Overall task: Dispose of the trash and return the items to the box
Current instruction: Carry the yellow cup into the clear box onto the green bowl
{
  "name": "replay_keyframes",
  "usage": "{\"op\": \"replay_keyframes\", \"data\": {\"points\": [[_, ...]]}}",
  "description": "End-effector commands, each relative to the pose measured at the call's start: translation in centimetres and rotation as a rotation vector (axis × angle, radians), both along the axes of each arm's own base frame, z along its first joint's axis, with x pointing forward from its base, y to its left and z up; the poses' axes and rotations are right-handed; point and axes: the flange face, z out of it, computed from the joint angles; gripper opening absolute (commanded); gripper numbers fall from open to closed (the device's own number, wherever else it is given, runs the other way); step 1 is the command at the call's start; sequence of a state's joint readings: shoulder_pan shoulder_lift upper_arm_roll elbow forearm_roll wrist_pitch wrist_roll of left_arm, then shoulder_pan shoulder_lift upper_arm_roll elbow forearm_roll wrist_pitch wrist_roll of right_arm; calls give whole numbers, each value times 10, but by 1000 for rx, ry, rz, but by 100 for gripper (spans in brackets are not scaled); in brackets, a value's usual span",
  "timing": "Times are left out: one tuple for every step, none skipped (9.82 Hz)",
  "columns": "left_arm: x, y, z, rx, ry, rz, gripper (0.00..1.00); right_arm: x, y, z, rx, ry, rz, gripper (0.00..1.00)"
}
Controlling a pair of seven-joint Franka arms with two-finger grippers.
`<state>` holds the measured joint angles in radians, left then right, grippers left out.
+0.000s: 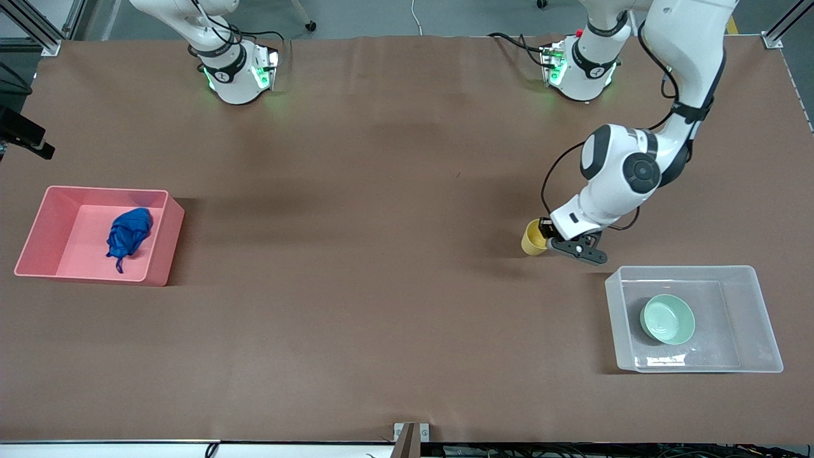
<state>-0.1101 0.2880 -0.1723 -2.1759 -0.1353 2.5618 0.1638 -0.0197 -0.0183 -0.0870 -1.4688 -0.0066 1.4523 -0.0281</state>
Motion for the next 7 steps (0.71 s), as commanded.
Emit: {"op": "replay_keyframes", "data": {"points": [[34, 41, 31, 35, 25, -38, 0, -2, -1, 4, -10, 4, 16, 100], [56, 72, 53, 50, 37, -46, 0, -3, -7, 5, -37, 5, 11, 100], [77, 110, 78, 65, 28, -36, 0, 2, -11, 6, -39, 4, 7, 100], [95, 151, 91, 87, 5, 24, 0, 2, -10, 8, -36, -1, 9, 100], [111, 181, 89, 107, -8, 73, 0, 2, -8, 6, -28, 2, 0, 100], [127, 210, 79, 136, -13, 113, 0, 3, -6, 4, -16, 4, 1, 100], [144, 228, 69, 166, -20, 130, 0, 3, -4, 3, 7, 4, 3, 100]]}}
